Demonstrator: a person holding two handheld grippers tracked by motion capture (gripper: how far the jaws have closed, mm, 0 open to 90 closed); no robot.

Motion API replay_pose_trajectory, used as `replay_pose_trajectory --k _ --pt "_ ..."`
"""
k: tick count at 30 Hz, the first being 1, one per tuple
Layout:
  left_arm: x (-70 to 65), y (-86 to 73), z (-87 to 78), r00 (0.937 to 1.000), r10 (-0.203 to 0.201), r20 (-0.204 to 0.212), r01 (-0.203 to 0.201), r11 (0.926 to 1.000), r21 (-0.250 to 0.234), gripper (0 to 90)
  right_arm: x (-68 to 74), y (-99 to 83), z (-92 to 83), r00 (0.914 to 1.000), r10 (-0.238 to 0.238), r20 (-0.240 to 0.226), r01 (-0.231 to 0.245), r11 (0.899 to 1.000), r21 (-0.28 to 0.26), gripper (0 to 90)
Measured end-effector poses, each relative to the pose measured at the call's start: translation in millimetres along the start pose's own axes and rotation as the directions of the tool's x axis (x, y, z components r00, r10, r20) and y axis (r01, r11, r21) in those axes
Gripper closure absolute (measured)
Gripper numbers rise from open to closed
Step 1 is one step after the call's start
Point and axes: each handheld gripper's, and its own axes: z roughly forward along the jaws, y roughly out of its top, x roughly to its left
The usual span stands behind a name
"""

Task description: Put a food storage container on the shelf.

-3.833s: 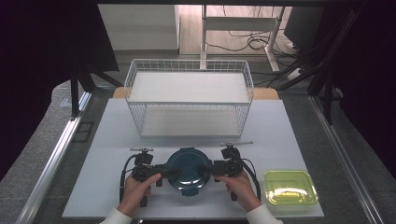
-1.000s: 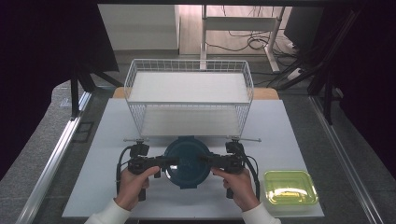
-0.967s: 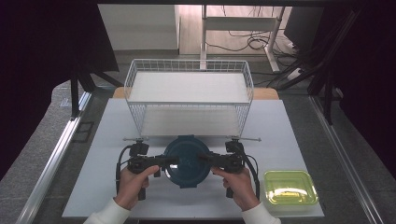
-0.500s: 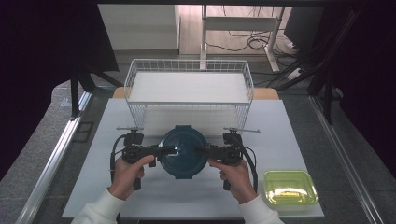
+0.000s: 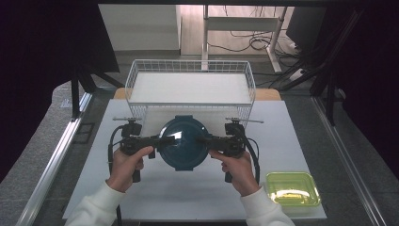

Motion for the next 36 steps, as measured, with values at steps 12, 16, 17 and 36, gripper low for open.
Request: replay_pose_trajectory --k 12,16,17,36 --pt "-10.6 23.6 -7.6 0.9997 0.024 -0.001 -0.024 0.9990 -0.037 34.5 10.8 23.5 -8.0 0.9998 -0.017 -0.006 0.017 0.999 -0.033 34.3" --pt "-13.4 33.2 -9.6 0.9994 0.036 -0.003 -0.036 0.9984 -0.043 34.5 12.5 31.2 -9.0 0.9998 -0.016 -0.009 0.015 0.999 -0.039 34.3" --pt "-14.3 35.8 -10.0 0.9993 0.038 -0.004 -0.038 0.9983 -0.044 34.5 12.8 33.2 -9.3 0.9998 -0.018 -0.012 0.018 0.999 -0.041 34.3" --pt "-19.3 82.5 -11.6 0.9980 0.064 0.003 -0.064 0.9963 -0.058 34.9 18.2 74.7 -11.4 0.9998 -0.010 -0.019 0.009 0.998 -0.063 34.7"
